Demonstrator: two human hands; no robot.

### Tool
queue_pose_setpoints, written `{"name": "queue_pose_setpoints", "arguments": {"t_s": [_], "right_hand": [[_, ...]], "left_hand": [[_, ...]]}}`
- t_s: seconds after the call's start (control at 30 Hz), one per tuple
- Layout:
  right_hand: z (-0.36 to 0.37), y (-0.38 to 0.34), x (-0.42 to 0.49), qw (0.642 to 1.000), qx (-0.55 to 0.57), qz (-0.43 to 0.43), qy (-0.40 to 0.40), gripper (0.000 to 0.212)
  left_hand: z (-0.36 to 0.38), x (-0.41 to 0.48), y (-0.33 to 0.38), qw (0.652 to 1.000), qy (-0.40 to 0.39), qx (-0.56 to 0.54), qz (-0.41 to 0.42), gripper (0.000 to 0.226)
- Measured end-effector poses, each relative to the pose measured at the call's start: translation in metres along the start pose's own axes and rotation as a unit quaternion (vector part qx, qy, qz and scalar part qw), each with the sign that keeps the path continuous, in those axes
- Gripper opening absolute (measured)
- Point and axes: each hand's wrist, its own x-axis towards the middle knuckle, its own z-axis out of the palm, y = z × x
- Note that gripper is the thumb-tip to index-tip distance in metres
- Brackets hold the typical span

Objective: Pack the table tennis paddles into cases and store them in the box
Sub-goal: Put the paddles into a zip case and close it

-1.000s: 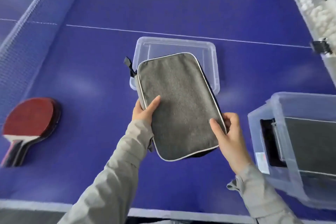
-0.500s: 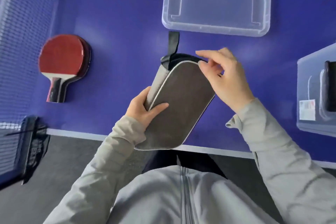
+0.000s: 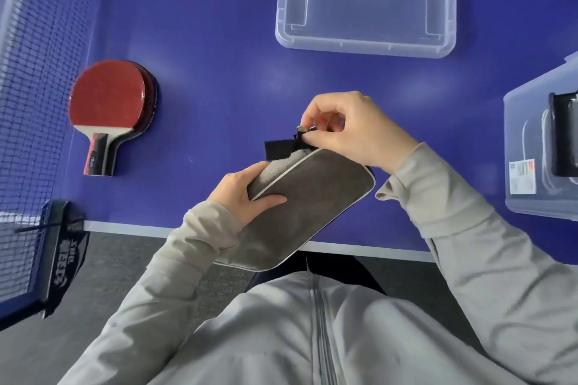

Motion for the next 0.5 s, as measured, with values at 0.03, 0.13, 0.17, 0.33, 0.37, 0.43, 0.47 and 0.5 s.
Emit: {"name": "queue_pose_setpoints", "arguments": {"t_s": [0.03, 0.13, 0.17, 0.33, 0.37, 0.43, 0.47, 0.5], "right_hand": [[0.001, -0.001, 0.000, 1.000, 0.010, 0.000, 0.016, 0.008], [0.001, -0.002, 0.000, 0.998, 0.023, 0.011, 0.065, 0.013], [0.000, -0.003, 0.001, 0.996, 0.024, 0.015, 0.084, 0.018], [-0.011, 0.002, -0.003, 0.975, 0.052, 0.047, 0.212, 0.026], [-0.015, 0.006, -0.004, 0.967, 0.059, 0.063, 0.239, 0.024], [-0.022, 0.017, -0.007, 0.955, 0.082, 0.094, 0.271, 0.021], [-0.025, 0.024, -0.008, 0.950, 0.099, 0.110, 0.276, 0.021], [-0.027, 0.031, -0.010, 0.945, 0.117, 0.125, 0.279, 0.020]], "left_hand": [[-0.001, 0.001, 0.001, 1.000, 0.003, 0.008, -0.002, 0.033], [-0.006, 0.003, 0.005, 1.000, 0.002, 0.018, 0.017, 0.027], [-0.008, 0.004, 0.007, 1.000, 0.004, 0.016, 0.023, 0.027], [-0.020, 0.006, 0.015, 0.998, 0.046, -0.004, 0.031, 0.032], [-0.023, 0.006, 0.016, 0.998, 0.058, -0.014, 0.031, 0.032], [-0.030, 0.006, 0.018, 0.995, 0.081, -0.040, 0.042, 0.032], [-0.034, 0.007, 0.019, 0.993, 0.096, -0.054, 0.050, 0.029], [-0.038, 0.007, 0.019, 0.989, 0.114, -0.071, 0.059, 0.026]]}}
